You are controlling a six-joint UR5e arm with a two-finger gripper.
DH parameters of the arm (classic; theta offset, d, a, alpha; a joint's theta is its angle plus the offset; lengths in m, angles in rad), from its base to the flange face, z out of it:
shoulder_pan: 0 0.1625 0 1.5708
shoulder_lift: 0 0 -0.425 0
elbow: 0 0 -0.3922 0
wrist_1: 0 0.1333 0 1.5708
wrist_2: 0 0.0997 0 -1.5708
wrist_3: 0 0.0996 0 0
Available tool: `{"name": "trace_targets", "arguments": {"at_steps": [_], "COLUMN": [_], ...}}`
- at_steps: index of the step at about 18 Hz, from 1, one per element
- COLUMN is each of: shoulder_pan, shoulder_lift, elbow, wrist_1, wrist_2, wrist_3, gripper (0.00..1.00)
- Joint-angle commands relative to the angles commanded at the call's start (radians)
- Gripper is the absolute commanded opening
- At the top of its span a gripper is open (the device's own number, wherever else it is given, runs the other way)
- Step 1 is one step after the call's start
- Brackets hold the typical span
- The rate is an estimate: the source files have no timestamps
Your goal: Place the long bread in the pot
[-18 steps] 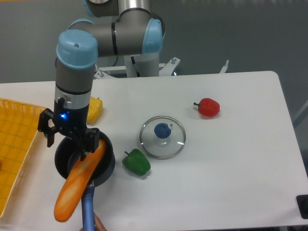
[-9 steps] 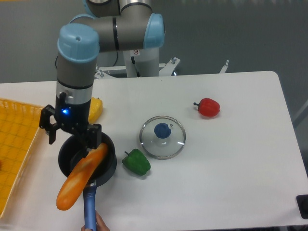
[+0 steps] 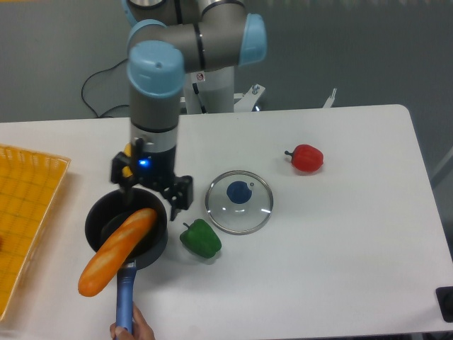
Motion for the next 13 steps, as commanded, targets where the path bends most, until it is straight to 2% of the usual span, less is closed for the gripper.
{"name": "trace_targets", "arguments": {"at_steps": [5,8,10,13], "shoulder_pan": [0.041,0.048,0.048,0.069], "shoulder_lift": [0.034,0.034,0.035,0.048], "elbow": [-0.011,-0.006,0.008,0.008], "wrist_1": [-0.109,-0.198,-0.217,-0.226], "wrist_2": [0.014,0.179,0.251,0.25], "wrist_3": [0.17,0.371,0.492,0.483], "gripper": [1.0,1.0,1.0,1.0]}}
